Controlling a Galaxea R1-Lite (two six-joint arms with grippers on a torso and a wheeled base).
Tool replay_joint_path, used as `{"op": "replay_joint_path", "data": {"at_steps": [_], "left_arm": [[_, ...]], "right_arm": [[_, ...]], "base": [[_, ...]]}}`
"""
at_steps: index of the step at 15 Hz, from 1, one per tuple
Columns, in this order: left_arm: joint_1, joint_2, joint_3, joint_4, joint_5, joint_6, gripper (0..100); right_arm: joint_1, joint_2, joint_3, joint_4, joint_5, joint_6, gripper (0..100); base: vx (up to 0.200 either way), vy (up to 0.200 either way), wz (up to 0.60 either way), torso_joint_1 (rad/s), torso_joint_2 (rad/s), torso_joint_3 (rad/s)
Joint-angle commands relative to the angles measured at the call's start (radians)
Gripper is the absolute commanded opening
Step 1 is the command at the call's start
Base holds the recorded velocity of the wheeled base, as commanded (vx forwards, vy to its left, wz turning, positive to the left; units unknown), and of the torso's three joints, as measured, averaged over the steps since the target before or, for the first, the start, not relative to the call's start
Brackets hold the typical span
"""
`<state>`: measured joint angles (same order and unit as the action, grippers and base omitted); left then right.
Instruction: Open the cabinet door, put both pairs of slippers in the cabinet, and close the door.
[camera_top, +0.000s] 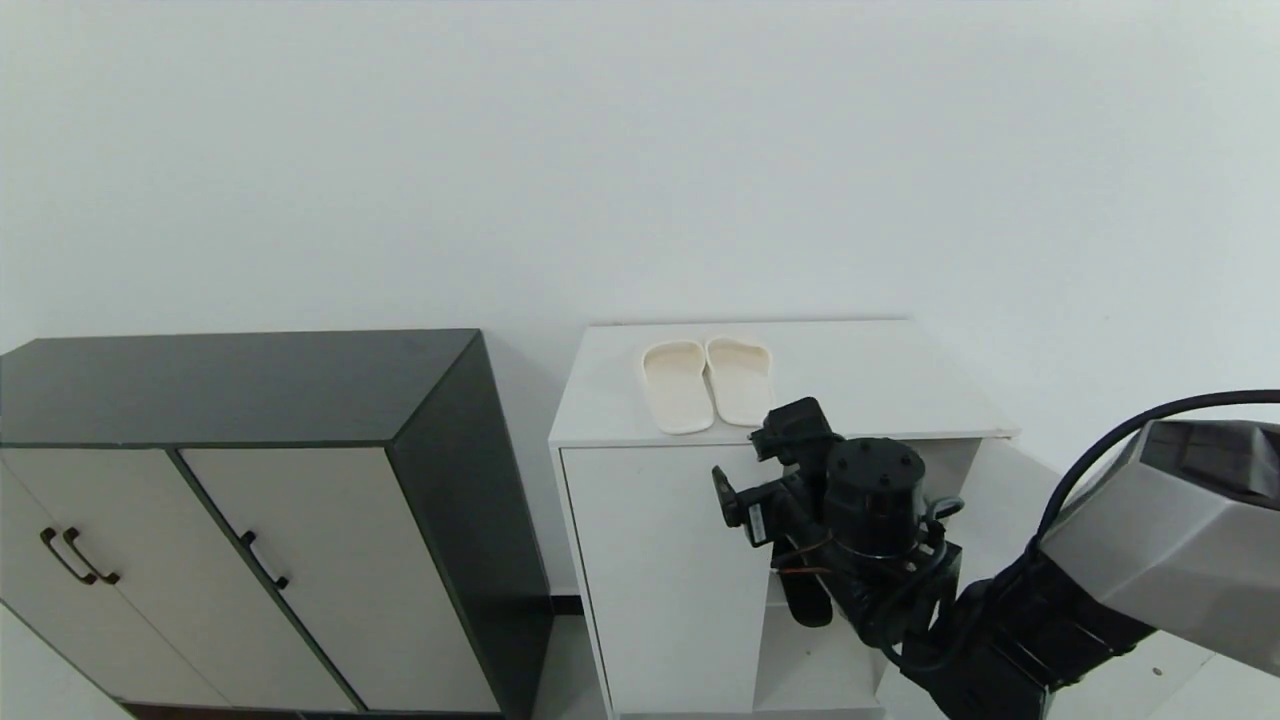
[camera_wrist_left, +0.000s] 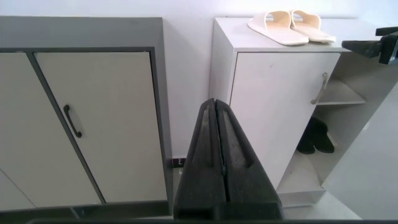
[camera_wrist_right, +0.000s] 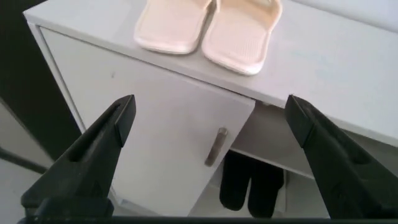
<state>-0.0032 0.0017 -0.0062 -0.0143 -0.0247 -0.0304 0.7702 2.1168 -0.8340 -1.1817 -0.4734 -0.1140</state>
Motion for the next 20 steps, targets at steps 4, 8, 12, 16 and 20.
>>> {"op": "replay_joint_path", "data": {"at_steps": [4,8,12,16,20], "left_arm": [[0.000,0.001,0.000,-0.001,0.000,0.000,0],[0.000,0.000,0.000,-0.001,0.000,0.000,0],[0.000,0.000,0.000,-0.001,0.000,0.001,0],[0.002,0.000,-0.001,0.000,0.000,0.004,0],[0.000,0.001,0.000,0.000,-0.001,0.004,0]], "right_arm": [[0.052,-0.184,-0.229,0.577,-0.008,0.292,100],[0.077,-0.170,-0.310,0.706,-0.065,0.392,100],[0.077,-0.147,-0.295,0.671,-0.068,0.393,100],[0.075,-0.135,-0.290,0.657,-0.068,0.390,100],[0.075,-0.129,-0.289,0.656,-0.068,0.389,100]], "base": [[0.000,0.000,0.00,0.000,0.00,0.000],[0.000,0.000,0.00,0.000,0.00,0.000],[0.100,0.000,0.00,-0.001,0.00,0.001],[0.200,0.000,0.00,-0.001,0.00,0.001],[0.200,0.000,0.00,0.006,0.00,0.004]]}}
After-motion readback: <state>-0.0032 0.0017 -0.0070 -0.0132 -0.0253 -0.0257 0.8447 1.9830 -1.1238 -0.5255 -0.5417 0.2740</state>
